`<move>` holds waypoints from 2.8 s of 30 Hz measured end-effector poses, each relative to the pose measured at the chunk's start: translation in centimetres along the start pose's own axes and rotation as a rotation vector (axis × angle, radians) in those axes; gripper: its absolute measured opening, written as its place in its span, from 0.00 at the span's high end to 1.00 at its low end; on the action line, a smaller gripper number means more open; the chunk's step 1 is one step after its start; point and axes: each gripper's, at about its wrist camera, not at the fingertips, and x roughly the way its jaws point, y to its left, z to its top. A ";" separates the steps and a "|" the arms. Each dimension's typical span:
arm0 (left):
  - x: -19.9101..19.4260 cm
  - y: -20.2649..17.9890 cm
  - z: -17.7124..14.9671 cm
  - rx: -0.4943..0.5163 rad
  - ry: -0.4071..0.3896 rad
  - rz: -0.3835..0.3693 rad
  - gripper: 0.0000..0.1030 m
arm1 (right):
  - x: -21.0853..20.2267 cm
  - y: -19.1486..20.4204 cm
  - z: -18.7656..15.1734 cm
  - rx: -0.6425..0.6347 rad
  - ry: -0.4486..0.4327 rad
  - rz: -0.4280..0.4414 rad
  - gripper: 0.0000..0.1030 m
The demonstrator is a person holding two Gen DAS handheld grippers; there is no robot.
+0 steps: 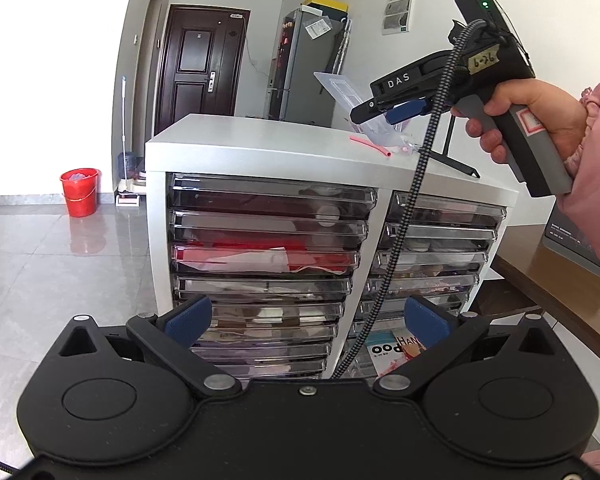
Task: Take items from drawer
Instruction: 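Lower the clear tray onto the cabinet top and open the right gripper, then move the right gripper down to the open drawer while the left gripper reaches into it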
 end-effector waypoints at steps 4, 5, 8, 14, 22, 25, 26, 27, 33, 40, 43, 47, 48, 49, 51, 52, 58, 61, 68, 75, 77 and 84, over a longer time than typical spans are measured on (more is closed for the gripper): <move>0.0 0.7 0.0 -0.012 -0.005 0.015 0.00 | 2.7 -0.4 0.7 0.018 0.040 -0.020 0.44; 0.1 0.9 0.0 -0.014 -0.005 0.018 0.00 | 3.3 -0.4 0.8 0.024 0.048 -0.023 0.44; 0.1 1.3 0.0 -0.026 -0.005 0.027 0.00 | 4.8 -0.7 0.9 0.046 0.068 -0.030 0.44; 0.2 2.0 0.0 -0.043 -0.005 0.036 0.00 | 6.2 -0.9 0.9 0.073 0.092 -0.041 0.59; 0.2 2.5 -0.2 -0.056 -0.006 0.034 0.00 | 6.0 -1.1 1.0 0.083 0.081 -0.050 0.53; 0.3 2.6 -0.2 -0.061 -0.004 0.035 0.00 | 4.7 -0.6 0.8 0.066 0.025 -0.045 0.05; 0.3 2.7 -0.2 -0.062 -0.003 0.035 0.00 | 4.1 -0.4 0.8 0.055 -0.002 -0.045 0.02; 0.3 2.6 -0.2 -0.062 -0.003 0.034 0.00 | 3.5 -0.1 0.7 0.039 -0.026 -0.049 0.02; 0.5 1.7 -0.6 -0.046 0.020 -0.014 0.00 | -1.0 0.3 -0.5 0.009 -0.125 -0.029 0.00; 0.7 0.6 -1.0 -0.028 0.048 -0.073 0.00 | -6.4 -2.2 -4.3 0.067 -0.164 -0.045 0.00; 0.9 -0.2 -1.4 -0.018 0.062 -0.106 0.00 | -8.1 -3.6 -7.1 0.104 -0.143 -0.078 0.00; 1.3 -1.4 -2.0 0.001 0.086 -0.150 0.00 | -9.9 -5.3 -11.9 0.184 -0.092 -0.142 0.00; 1.4 -1.7 -2.2 0.004 0.092 -0.157 0.00 | -10.1 -5.6 -13.3 0.206 -0.072 -0.157 0.00; 1.5 -2.0 -2.3 0.008 0.097 -0.164 0.00 | -10.2 -5.9 -14.7 0.227 -0.048 -0.170 0.00; 1.7 -2.3 -2.6 0.009 0.111 -0.169 0.00 | -10.3 -6.2 -17.7 0.264 0.011 -0.187 0.00; 1.9 -2.5 -2.7 0.010 0.117 -0.172 0.00 | -10.3 -6.2 -19.2 0.279 0.047 -0.194 0.00; 3.1 -4.1 -4.2 0.020 0.179 -0.181 0.00 | -9.5 -5.7 -26.6 0.381 0.198 -0.192 0.00; 3.3 -4.5 -4.5 0.028 0.204 -0.168 0.00 | -8.3 -5.2 -28.5 0.395 0.273 -0.146 0.00; 4.0 -5.2 -4.7 0.049 0.243 -0.135 0.00 | -3.9 -2.7 -31.0 0.350 0.441 -0.002 0.00; 4.7 -5.4 -5.0 0.065 0.267 -0.119 0.00 | -1.8 -1.7 -32.3 0.346 0.517 0.057 0.08; 5.0 -5.3 -5.0 0.075 0.275 -0.115 0.00 | -1.1 -1.5 -32.8 0.353 0.531 0.071 0.10; 5.9 -5.0 -5.0 0.113 0.299 -0.099 0.00 | 1.0 -1.2 -34.1 0.398 0.585 0.100 0.15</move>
